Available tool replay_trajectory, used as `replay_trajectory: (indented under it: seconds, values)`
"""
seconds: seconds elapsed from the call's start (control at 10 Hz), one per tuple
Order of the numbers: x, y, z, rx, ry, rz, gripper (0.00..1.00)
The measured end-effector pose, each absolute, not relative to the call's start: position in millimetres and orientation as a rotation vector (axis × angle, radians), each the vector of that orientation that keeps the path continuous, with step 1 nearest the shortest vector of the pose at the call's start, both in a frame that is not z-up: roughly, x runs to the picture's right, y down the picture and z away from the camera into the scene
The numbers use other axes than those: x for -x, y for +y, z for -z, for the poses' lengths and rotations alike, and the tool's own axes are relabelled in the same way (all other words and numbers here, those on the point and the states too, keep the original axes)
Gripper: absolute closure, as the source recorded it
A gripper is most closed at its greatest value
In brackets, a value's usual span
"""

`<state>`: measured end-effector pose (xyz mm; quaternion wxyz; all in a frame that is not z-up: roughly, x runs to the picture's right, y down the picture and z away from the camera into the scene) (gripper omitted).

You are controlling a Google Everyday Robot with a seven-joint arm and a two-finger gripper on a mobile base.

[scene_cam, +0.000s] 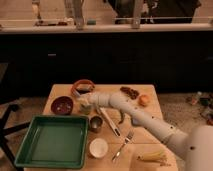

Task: Place towel in plastic cup

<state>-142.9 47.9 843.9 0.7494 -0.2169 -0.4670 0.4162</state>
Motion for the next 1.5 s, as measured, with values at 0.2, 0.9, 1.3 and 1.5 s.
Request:
replay_trajectory:
  seconds: [0.2,0.9,1.3,1.5]
  values:
    - [142.9,47.9,-844.0,0.474,-1.021,-0.91,0.85]
    - [142.5,48.3,-844.4,0.474,-1.021,-0.911,0.23]
    - [142.5,48.3,-844.4,0.474,-1.021,-0.911,0.2]
    - [142.5,48.3,-844.4,0.474,-1.021,-0.911,0.2]
